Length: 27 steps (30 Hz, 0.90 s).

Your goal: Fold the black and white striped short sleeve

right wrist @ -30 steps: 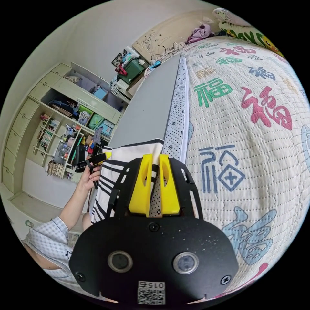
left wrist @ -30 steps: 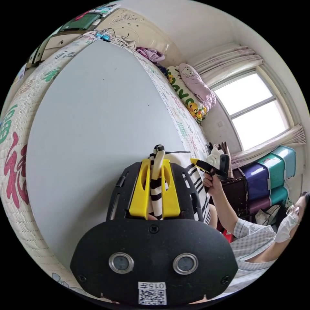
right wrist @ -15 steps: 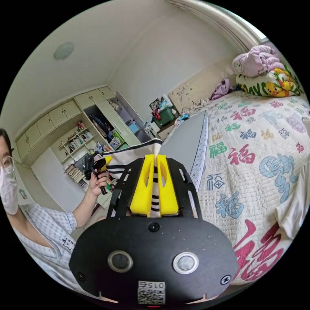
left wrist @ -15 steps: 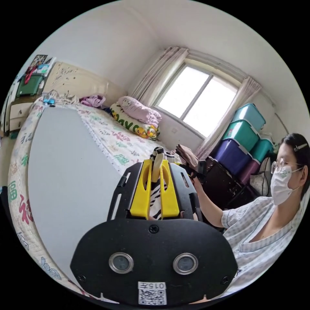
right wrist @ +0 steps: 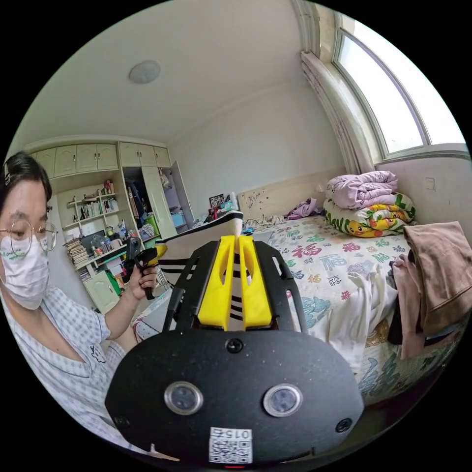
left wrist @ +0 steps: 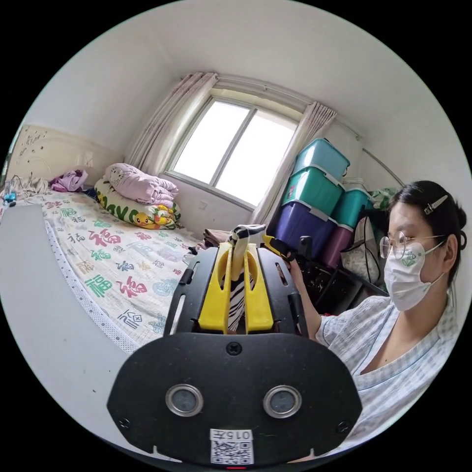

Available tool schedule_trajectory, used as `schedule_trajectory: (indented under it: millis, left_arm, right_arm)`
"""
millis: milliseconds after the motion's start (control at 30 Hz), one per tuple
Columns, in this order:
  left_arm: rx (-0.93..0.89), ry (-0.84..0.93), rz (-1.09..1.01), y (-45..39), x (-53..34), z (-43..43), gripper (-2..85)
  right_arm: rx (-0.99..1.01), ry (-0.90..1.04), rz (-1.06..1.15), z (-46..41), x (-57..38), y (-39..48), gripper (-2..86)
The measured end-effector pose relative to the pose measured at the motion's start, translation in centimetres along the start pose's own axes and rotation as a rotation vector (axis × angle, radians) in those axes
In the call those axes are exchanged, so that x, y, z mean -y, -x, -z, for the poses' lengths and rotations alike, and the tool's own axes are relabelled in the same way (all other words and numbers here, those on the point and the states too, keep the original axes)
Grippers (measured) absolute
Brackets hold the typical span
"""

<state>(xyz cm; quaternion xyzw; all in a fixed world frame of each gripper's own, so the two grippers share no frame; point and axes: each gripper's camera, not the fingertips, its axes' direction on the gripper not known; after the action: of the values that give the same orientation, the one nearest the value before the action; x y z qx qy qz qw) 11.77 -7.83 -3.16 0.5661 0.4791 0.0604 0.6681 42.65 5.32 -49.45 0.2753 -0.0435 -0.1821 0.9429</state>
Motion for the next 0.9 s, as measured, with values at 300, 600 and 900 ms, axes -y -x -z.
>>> schedule_trajectory:
  millis: [300, 600, 900]
  left_arm:
    - [0.206, 0.115, 0.459, 24.8, -7.2, -12.9, 2.4]
    - [0.390, 0.279, 0.586, 37.5, -14.7, -21.8, 3.8]
    - [0.537, 0.256, 0.395, 33.0, -15.1, -22.2, 6.7]
  right_arm:
    - [-0.120, 0.436, -0.204, -31.4, -0.6, -17.2, 0.5]
    - [-0.382, 0.743, -0.157, -53.1, -7.3, -23.6, 1.2]
    - [-0.631, 0.383, 0.022, -35.3, -8.9, -19.6, 8.7]
